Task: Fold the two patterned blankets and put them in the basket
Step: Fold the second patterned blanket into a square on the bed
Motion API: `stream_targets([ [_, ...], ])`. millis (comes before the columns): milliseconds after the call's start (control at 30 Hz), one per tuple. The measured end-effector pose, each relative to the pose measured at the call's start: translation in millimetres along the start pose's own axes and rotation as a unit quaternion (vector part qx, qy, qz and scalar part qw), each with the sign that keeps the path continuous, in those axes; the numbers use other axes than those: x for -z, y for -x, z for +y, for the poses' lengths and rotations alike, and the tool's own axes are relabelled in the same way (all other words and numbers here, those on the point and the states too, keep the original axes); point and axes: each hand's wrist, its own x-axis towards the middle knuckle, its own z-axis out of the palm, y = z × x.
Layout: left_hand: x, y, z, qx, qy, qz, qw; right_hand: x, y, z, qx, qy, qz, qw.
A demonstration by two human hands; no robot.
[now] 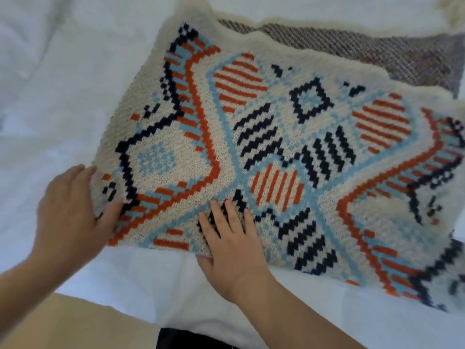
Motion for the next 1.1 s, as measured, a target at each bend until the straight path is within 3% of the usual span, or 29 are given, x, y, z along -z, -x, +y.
stream_targets([
  [67, 6, 8, 77, -0.143, -0.013, -0.003, 0.99, -7, 3, 6, 0.003, -0.023, 0.022, 0.999],
  [133, -21, 10, 99, -0.223, -0.064, -0.09, 0.968, -10, 5, 9, 0.005, -0.044, 0.068, 0.997],
  [233, -51, -1, 129, -0.315, -0.077, -0.146, 0.935, -17, 13, 24, -0.031, -0.059, 0.104, 0.992],
  [300, -63, -7, 138, -0.351, -0.077, -0.129, 0.924, -23, 21, 42, -0.059, -0.06, 0.12, 0.989],
  [567, -84, -21, 197, -0.375, -0.103, -0.129, 0.912, -28, 52, 112, -0.177, -0.071, 0.169, 0.967],
  [800, -106, -28, 291, -0.436, -0.101, -0.119, 0.886, -47, 113, 173, -0.276, -0.07, 0.191, 0.939],
  [967, -104, -37, 375, -0.41, -0.079, -0.14, 0.898, -59, 150, 204, -0.332, -0.09, 0.218, 0.913],
  [1100, -99, -54, 441, -0.378, -0.048, -0.116, 0.917, -66, 165, 221, -0.336, -0.107, 0.239, 0.905],
])
